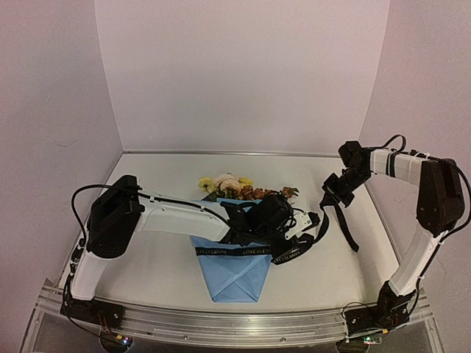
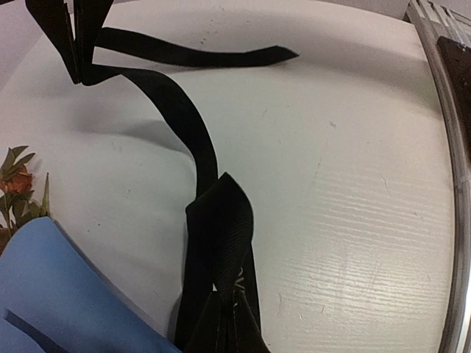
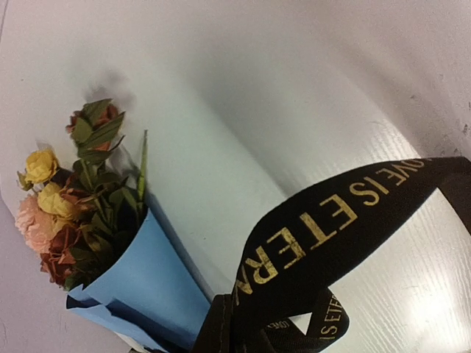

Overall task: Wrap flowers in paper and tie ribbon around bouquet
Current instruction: Place the left side of the ribbon on the folded bouquet, then place the right side of the ribbon on the folded bouquet.

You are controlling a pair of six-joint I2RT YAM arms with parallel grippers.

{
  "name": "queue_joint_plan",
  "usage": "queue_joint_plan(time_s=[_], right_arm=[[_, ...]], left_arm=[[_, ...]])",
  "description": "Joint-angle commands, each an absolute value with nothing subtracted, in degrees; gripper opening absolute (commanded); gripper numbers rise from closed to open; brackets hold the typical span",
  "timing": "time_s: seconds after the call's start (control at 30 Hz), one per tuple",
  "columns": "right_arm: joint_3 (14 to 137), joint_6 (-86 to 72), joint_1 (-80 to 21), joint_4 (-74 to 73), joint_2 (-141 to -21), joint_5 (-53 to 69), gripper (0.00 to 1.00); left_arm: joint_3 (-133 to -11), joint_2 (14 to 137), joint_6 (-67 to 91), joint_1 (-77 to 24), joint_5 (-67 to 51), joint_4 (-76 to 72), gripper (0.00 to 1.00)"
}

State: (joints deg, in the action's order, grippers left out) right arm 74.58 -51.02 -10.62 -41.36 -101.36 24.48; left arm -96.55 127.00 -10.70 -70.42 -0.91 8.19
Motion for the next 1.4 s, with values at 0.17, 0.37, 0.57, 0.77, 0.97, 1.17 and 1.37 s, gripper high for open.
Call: queue_joint_plan(time_s=[0.17, 0.37, 0.57, 0.77, 0.97, 1.17, 1.37], right_arm=[[85.37, -44.69, -14.34, -43.38, -102.96, 30.87, 0.00], [85.07, -44.72, -17.01, -36.06, -103.78, 35.27, 0.00], [86.02, -48.82, -17.37, -30.12, -106.21, 37.45, 0.00], [86.39, -47.83, -17.49, -30.06, -106.42, 37.29, 0.00], [89.73, -46.87, -19.33, -25.98, -105.97, 40.46, 0.00], [93.41, -32.11, -35.74, -36.21, -103.26, 48.21, 0.00], [84.39, -17.56, -45.31, -51.96, -102.59, 49.01, 0.07]], left_arm=[[-102.05, 126.76, -13.29, -68.73, -5.84, 7.15, 0.00], [-101.73, 128.32, -2.62, -65.46, -8.32, 2.78, 0.04], [-100.53, 127.05, 2.80, -63.72, -9.65, 0.63, 0.27], [-94.82, 120.16, 7.15, -62.87, -9.47, -3.61, 0.41], [-77.75, 104.02, 13.98, -60.05, -9.20, -7.06, 0.50], [-53.69, 86.17, 22.80, -52.63, -9.03, -8.16, 0.48], [-42.71, 77.23, 25.71, -49.48, -8.31, -3.09, 0.47]])
